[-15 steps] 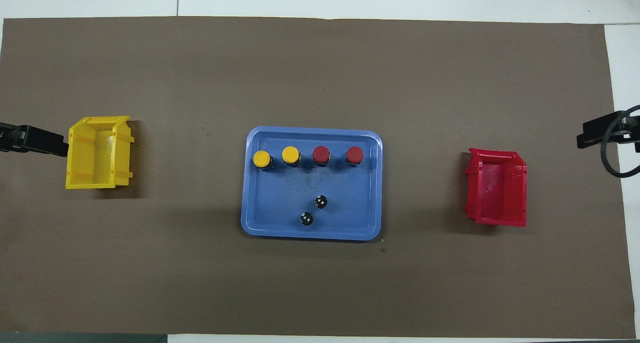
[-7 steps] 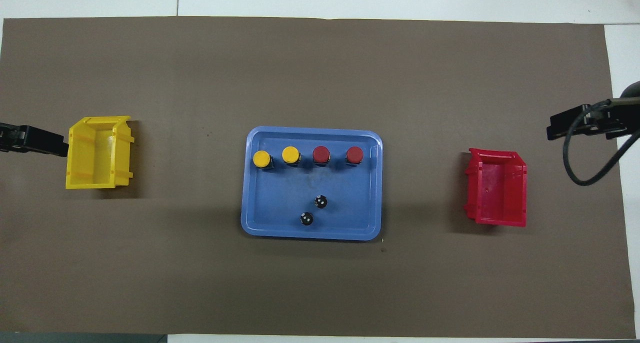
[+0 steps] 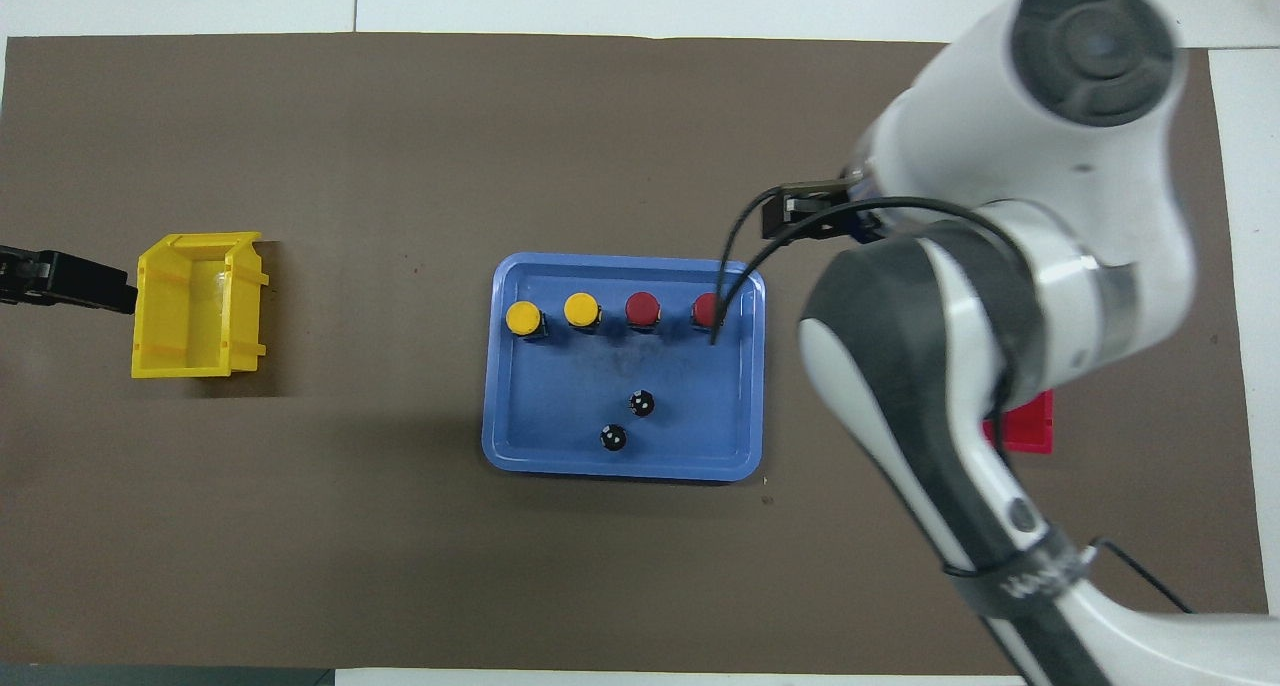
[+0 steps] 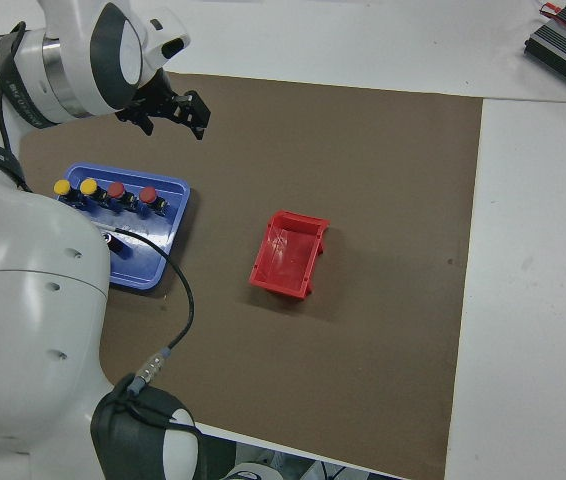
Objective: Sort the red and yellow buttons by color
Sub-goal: 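Reach into the blue tray and grasp a red button with the right gripper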
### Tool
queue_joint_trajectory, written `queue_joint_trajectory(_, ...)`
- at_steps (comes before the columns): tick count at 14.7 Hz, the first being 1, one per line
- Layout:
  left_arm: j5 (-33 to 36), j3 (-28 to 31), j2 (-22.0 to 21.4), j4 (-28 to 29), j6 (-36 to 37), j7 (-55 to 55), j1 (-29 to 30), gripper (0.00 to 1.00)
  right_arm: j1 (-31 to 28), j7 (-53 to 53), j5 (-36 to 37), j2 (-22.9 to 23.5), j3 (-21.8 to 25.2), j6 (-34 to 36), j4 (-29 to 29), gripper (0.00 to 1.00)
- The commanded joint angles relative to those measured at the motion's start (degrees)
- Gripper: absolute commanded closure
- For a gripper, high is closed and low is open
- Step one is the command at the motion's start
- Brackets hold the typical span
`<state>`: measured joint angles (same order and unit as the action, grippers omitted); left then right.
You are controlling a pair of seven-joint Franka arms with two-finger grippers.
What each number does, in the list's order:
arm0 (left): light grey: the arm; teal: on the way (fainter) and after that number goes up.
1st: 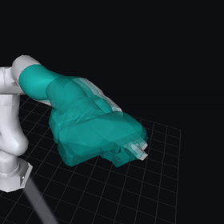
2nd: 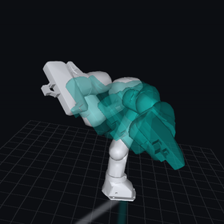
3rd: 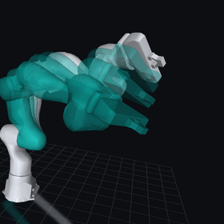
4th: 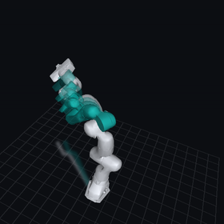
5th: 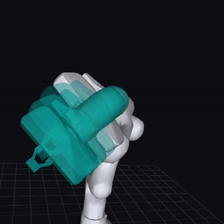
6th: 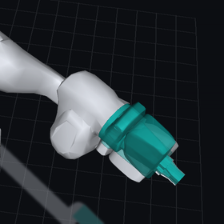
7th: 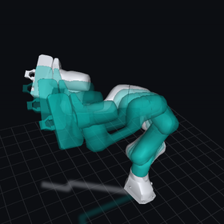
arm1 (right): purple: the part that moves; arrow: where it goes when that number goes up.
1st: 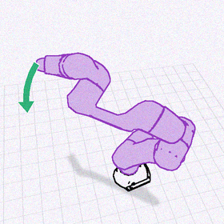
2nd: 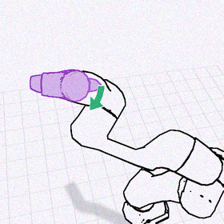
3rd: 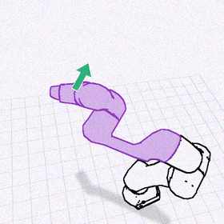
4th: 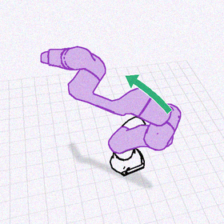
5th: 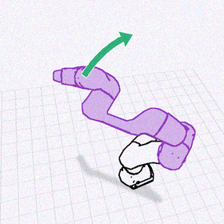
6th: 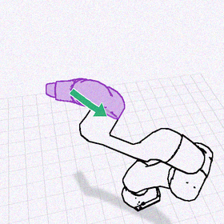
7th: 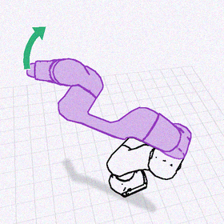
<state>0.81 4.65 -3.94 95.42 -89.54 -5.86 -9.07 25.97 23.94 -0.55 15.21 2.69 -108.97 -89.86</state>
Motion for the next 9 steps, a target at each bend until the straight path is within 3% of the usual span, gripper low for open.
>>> queue_joint_trajectory(1,1.3,-0.52,-1.07,0.56,0.77,-0.55,0.63,0.0,1.87,2.42,0.28,0.42,0.21,-8.6,-7.25,0.0)
queue_joint_trajectory(4,1.3,-0.52,-1.07,0.56,0.77,-0.55,0.63,0.0,3.91,5.24,0.46,4.9,0.21,-13.02,-8.14,0.0)
queue_joint_trajectory(9,1.3,-0.52,-1.07,0.56,0.77,-0.55,0.63,0.0,5.22,5.33,0.37,4.74,0.21,-16.18,-12.61,0.2)
